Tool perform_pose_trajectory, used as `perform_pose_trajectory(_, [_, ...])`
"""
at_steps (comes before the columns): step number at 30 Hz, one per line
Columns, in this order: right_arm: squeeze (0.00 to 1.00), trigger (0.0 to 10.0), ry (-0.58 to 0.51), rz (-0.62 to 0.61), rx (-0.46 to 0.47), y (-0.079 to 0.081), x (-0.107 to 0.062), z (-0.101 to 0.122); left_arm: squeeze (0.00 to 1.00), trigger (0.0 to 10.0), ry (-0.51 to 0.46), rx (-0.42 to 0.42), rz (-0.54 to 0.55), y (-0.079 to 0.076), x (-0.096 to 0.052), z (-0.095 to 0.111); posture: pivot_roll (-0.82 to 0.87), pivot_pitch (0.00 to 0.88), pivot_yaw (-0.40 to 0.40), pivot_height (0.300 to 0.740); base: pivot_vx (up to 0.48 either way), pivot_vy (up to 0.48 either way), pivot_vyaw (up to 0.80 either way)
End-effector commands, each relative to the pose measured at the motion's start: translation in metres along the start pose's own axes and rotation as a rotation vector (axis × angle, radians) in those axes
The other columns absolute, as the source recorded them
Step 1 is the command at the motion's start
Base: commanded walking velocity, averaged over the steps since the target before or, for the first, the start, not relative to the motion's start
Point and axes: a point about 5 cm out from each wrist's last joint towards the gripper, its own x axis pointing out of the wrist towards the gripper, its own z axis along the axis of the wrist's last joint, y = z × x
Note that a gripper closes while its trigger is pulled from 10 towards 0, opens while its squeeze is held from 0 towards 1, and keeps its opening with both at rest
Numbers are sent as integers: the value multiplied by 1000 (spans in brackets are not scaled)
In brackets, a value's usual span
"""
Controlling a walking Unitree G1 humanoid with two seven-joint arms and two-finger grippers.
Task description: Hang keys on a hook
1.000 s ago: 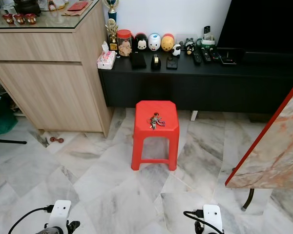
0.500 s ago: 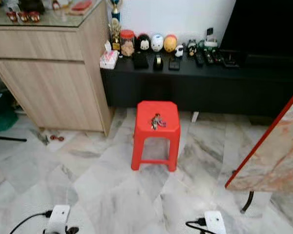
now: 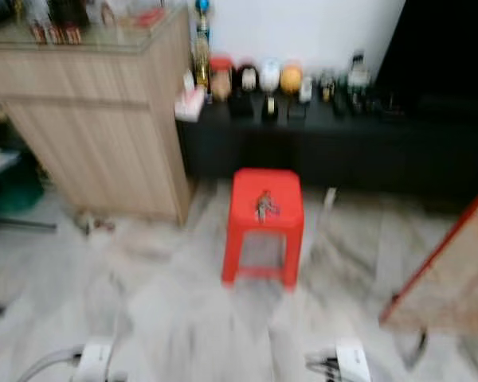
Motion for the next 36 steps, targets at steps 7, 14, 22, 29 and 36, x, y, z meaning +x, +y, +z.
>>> perform_pose_trajectory(7, [0, 10000, 8, 26, -16, 1, -2, -9, 0, 10000, 6, 18, 9, 7, -1, -2, -110, 0, -8, 740, 278, 0, 0])
perform_pose_trajectory(14, [0, 10000, 12, 32, -30, 1, -2, -8, 0, 10000, 6, 13, 4, 6, -1, -2, -106, 16, -15, 740, 294, 0, 571])
perform_pose_trajectory(22, [0, 10000, 17, 28, 8, 2, -1, -8, 0, 10000, 6, 10, 6, 7, -1, -2, -104, 22, -14, 740, 298, 0, 480])
perform_pose_trajectory(29, [0, 10000, 0, 35, 42, 5, -1, -5, 0, 10000, 5, 18, 3, 9, -2, -1, -97, 32, -5, 740, 298, 0, 0])
perform_pose_trajectory(36, [0, 10000, -2, 14, 104, 5, 0, -4, 0, 10000, -1, 22, 1, 9, -1, 2, -90, 21, -3, 740, 299, 0, 0])
